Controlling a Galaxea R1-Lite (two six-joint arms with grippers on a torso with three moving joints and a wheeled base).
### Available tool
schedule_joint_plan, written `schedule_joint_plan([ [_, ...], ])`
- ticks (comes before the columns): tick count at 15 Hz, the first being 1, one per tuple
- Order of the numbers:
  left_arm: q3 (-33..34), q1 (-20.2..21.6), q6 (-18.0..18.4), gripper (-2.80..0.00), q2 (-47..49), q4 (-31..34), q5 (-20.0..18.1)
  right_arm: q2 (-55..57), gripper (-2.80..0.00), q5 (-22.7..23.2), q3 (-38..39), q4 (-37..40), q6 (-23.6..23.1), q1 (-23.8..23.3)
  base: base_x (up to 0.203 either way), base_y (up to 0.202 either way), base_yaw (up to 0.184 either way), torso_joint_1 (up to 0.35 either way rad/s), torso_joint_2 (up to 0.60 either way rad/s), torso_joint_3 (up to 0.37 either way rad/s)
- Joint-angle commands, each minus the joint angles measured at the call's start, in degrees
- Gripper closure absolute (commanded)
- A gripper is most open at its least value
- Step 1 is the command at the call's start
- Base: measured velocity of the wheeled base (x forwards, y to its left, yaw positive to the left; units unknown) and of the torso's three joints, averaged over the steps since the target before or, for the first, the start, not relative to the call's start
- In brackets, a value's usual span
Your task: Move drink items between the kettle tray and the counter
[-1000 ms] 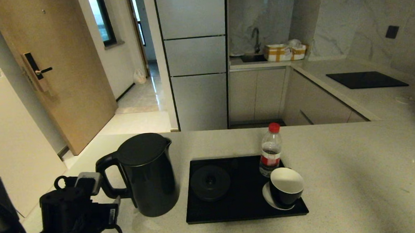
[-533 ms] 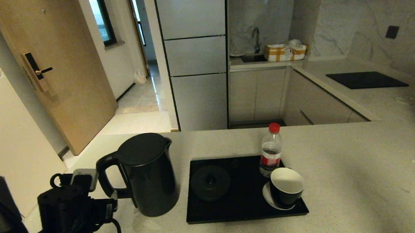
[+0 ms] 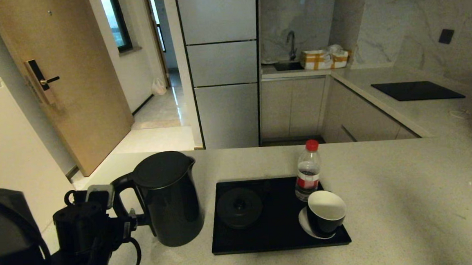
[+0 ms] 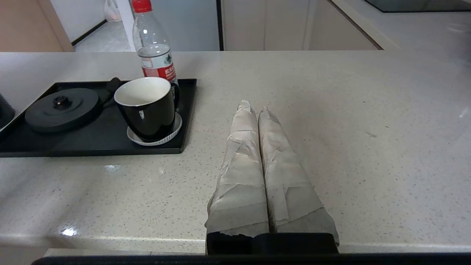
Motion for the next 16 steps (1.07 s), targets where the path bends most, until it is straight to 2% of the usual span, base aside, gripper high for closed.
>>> schedule_joint_plan([
  [1,-1.2,1.0,0.0,-2.8,4.2,-2.1,0.1,0.0,0.0,0.0,0.0,0.0,0.1,0.0,0.0,0.0,0.0,0.0,0.0,0.0],
  [3,-2.7,2.1,-0.1,-2.8,9.1,-3.9,0.3,0.0,0.0,0.0,0.0,0.0,0.1,0.0,0.0,0.0,0.0,0.0,0.0,0.0],
  [8,-3.2,2.6,0.2,-2.8,9.5,-4.1,0.0,0.0,0.0,0.0,0.0,0.0,0.0,0.0,0.0,0.0,0.0,0.0,0.0,0.0],
  [11,-10.7,5.7,2.4,-2.8,12.3,-4.1,-1.4,0.0,0.0,0.0,0.0,0.0,0.0,0.0,0.0,0.0,0.0,0.0,0.0,0.0],
  [15,-12.9,5.7,4.1,-2.8,12.4,-4.1,-1.9,0.0,0.0,0.0,0.0,0.0,0.0,0.0,0.0,0.0,0.0,0.0,0.0,0.0],
  [16,-14.8,5.7,5.9,-2.8,12.1,-4.1,-2.1,0.0,0.0,0.0,0.0,0.0,0.0,0.0,0.0,0.0,0.0,0.0,0.0,0.0],
])
